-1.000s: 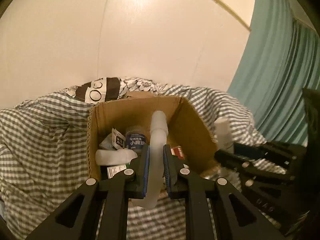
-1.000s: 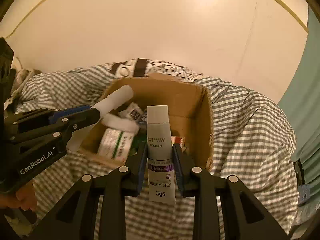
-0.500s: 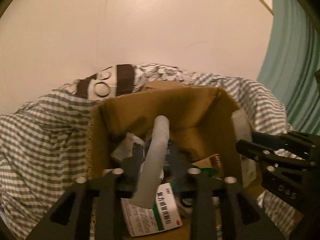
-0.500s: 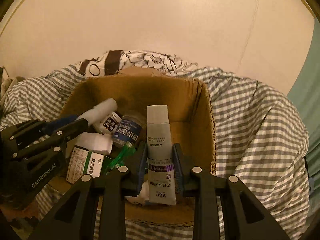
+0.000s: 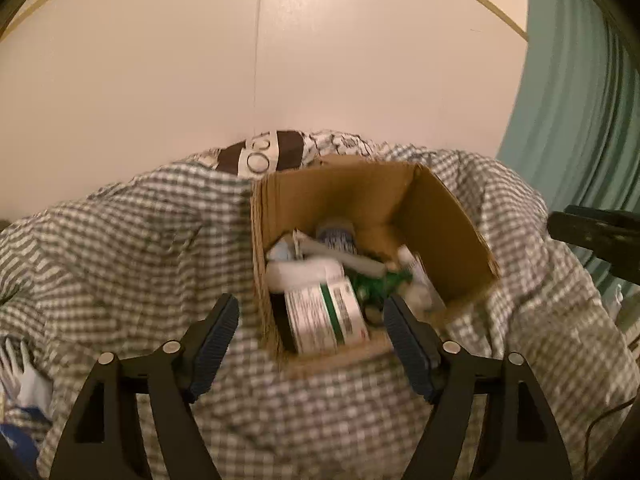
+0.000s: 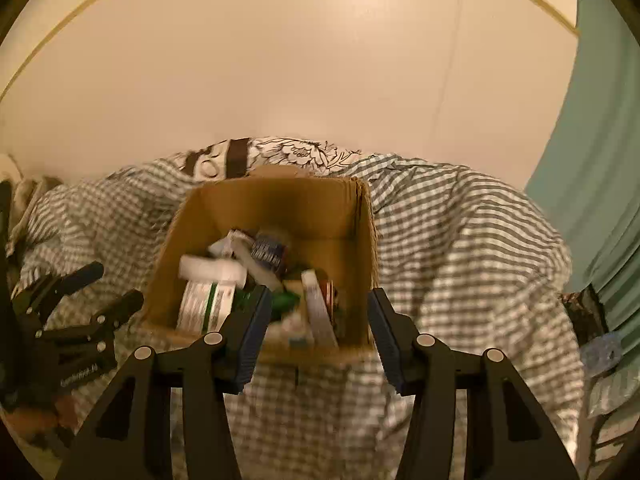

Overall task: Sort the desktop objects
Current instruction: 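Open both tools to drop the hose and tube into the box, then grasp the tape roll with the right tool while the left tool grasps the white comb, then carry the tape roll and comb over the box with both tools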

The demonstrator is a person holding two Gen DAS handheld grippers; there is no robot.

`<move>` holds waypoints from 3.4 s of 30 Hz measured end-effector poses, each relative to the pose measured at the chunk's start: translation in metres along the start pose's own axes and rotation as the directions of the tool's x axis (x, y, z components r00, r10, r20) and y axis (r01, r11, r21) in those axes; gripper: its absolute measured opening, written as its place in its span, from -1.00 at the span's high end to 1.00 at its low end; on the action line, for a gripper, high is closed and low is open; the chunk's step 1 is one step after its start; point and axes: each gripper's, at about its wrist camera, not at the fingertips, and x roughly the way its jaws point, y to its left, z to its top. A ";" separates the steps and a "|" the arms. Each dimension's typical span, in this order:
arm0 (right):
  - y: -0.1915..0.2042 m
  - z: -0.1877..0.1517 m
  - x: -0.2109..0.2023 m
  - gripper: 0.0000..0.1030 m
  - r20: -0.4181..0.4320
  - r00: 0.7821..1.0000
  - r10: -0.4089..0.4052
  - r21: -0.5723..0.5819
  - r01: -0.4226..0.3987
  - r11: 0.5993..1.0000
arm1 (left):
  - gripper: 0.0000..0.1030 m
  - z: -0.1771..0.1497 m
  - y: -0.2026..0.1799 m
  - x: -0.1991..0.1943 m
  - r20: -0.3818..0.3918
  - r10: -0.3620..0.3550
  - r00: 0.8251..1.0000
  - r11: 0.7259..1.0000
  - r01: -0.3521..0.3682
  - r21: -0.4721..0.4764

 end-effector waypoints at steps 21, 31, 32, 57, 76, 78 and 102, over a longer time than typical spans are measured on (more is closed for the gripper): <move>0.052 -0.202 0.053 -0.69 -0.566 0.817 0.108 -0.052 -0.166 0.985 | -0.64 -0.155 -0.051 0.057 -0.312 -0.050 0.949 0.990 0.088 0.110; 0.056 -0.223 0.091 -0.78 -0.674 0.734 0.086 -0.026 -0.139 0.990 | -0.64 -0.162 -0.051 0.070 -0.359 -0.081 0.930 0.985 0.129 0.111; 0.056 -0.226 0.094 -0.78 -0.682 0.726 0.086 -0.021 -0.137 0.990 | -0.64 -0.163 -0.051 0.071 -0.363 -0.085 0.928 0.984 0.135 0.113; -0.029 -0.160 0.022 -0.55 -0.438 0.888 0.141 0.286 -0.011 0.958 | -0.64 -0.190 -0.118 0.118 -0.530 -0.132 0.838 0.646 0.478 0.594; -0.031 -0.164 0.034 -0.55 -0.468 0.873 0.134 0.286 0.006 0.958 | 0.93 -0.154 -0.067 0.091 -0.511 -0.459 0.726 0.773 0.610 0.173; -0.034 -0.162 0.031 -0.55 -0.453 0.881 0.135 0.293 0.005 0.956 | 0.93 -0.149 -0.060 0.084 -0.487 -0.524 0.699 0.759 0.642 0.105; -0.029 -0.047 0.003 -0.55 -0.173 0.973 0.151 0.199 -0.116 0.973 | 0.94 -0.016 -0.028 0.017 -0.082 -0.541 0.837 0.832 0.547 0.095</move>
